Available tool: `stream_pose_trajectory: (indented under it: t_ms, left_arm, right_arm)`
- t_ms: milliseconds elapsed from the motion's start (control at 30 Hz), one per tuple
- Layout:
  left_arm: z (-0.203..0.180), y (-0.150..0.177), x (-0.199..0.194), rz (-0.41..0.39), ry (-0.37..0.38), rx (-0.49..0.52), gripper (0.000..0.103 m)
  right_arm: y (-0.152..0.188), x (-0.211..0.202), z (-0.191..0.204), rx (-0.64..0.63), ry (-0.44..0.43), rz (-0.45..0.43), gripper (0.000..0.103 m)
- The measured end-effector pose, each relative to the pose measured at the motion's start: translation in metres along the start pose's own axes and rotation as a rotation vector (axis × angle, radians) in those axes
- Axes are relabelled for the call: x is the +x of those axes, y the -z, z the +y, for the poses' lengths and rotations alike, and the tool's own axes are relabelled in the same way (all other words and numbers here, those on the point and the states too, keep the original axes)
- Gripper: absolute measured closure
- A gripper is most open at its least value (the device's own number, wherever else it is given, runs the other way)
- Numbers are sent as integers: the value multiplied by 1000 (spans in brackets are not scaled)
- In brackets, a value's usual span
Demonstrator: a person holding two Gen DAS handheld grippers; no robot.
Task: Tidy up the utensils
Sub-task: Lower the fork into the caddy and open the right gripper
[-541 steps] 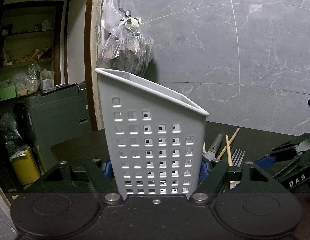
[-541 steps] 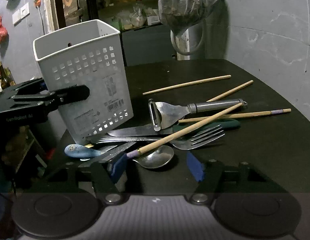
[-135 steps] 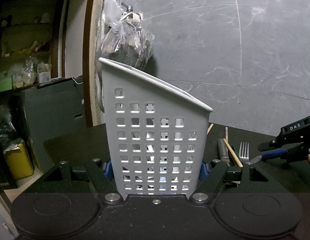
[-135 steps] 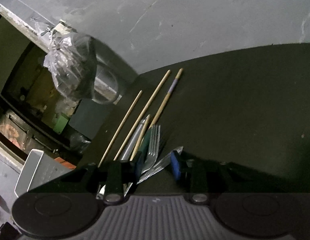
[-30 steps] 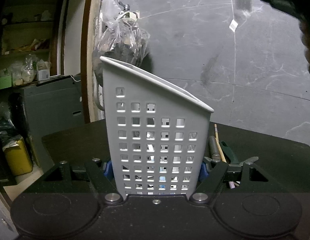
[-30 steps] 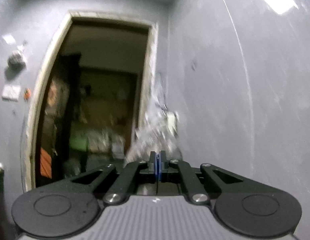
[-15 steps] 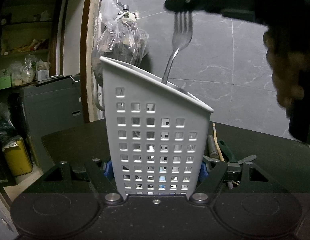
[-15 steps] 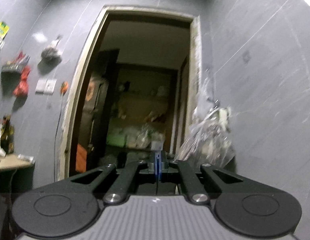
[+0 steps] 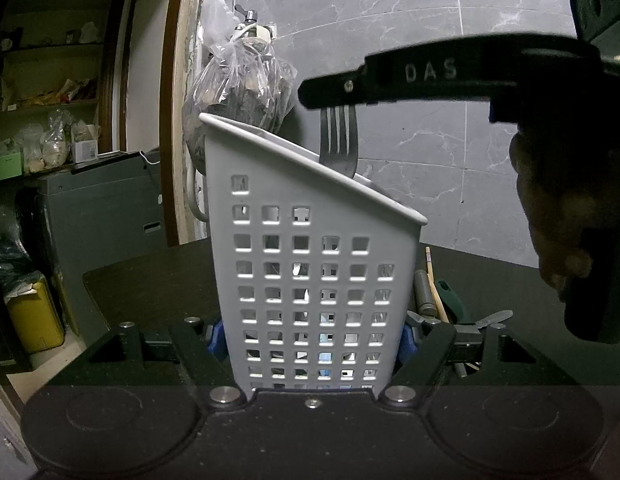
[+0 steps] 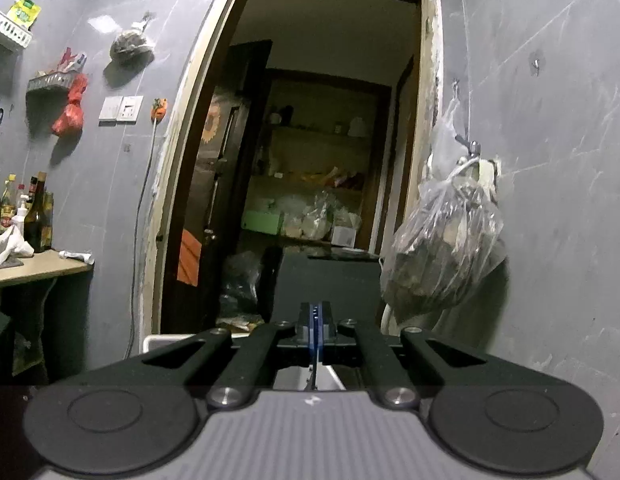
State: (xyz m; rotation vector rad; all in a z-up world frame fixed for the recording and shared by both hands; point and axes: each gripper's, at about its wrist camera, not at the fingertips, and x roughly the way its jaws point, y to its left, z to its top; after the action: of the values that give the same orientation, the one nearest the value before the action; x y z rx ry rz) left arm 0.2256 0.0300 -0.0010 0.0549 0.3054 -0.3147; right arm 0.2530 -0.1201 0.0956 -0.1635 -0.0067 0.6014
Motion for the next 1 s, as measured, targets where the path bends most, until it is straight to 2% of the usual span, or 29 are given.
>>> stream_pose_trajectory:
  t_ms: [300,367,433,567,633,833,1000]
  left_arm:
    - [0,0,0,0,0,0,27]
    - [0,0,0,0,0,0,27]
    - [0,0,0,0,1,0,27]
    - [0,0,1,1,1,0,27]
    - [0,0,1,1,1,0,27]
    - [0,0,0,1,1,0,27]
    - [0,0,0,1,1,1,27]
  right_arm:
    - [12,8,-3,17,-37,63,98]
    - [14,6,-8,38,-46,65,90]
    - [13,2,-15,64,-48,58,66]
    - [11,-10,-28,88,-35,21,49]
    - [9,-16,-35,99,-9,3,35]
    - [10,-37,-65,156,94,-12,13]
    - [21,-47,-87,208,154,17,4]
